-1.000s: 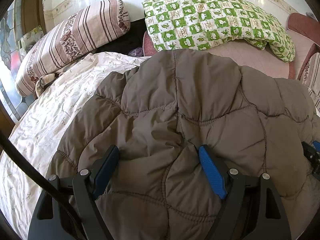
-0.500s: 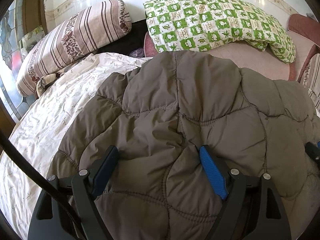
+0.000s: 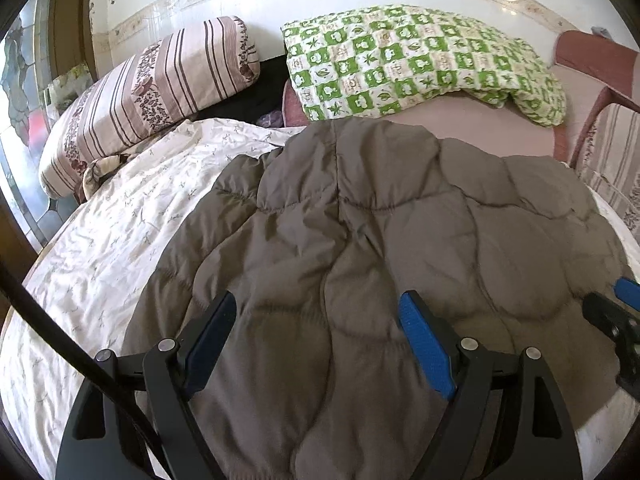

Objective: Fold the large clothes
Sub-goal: 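Lower the jacket bundle onto the bed with both tools, then press and smooth the folded jacket flat with both tools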

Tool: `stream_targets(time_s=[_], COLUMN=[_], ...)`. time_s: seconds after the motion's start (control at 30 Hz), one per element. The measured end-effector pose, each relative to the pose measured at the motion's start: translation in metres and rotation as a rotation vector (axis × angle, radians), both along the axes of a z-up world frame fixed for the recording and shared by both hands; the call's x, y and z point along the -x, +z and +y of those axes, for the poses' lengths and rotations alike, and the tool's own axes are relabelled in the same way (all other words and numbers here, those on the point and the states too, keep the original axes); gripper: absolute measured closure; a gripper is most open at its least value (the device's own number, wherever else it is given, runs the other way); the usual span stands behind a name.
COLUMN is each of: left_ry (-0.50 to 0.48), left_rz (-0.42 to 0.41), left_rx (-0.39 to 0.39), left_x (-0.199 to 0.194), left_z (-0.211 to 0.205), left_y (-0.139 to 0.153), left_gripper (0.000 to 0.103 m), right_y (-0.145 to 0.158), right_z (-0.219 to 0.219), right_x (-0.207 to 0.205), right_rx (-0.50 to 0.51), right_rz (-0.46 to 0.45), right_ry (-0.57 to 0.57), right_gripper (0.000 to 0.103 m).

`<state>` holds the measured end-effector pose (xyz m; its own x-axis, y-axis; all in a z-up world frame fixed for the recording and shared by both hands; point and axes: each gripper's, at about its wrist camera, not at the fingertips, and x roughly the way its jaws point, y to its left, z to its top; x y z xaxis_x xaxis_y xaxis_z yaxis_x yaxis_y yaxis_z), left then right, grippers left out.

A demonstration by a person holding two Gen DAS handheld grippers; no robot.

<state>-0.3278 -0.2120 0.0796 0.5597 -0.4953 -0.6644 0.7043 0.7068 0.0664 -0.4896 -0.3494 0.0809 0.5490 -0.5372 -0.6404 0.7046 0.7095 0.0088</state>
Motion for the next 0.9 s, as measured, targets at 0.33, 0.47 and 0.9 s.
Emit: stream_targets(time_s=[0.33, 0.47, 0.9], left_ry=[0.038, 0.060, 0.071], left_rz=[0.119, 0.150, -0.103], left_rx=[0.009, -0.058, -0.081], left_x=[0.017, 0.007, 0.036], left_z=[0.056, 0.052, 0.035], left_y=[0.009, -0.019, -0.009], left_gripper=[0.020, 0.019, 0.013], right_y=[-0.006, -0.027, -0.050], right_z=[0.014, 0.002, 0.003], right_x=[0.047, 0.040, 0.029], right_rx=[-0.080, -0.096, -0.039], right_rz=[-0.042, 0.015, 0.090], right_ry=[-0.065, -0.079, -0.074], right_gripper=[0.029, 0.029, 0.023])
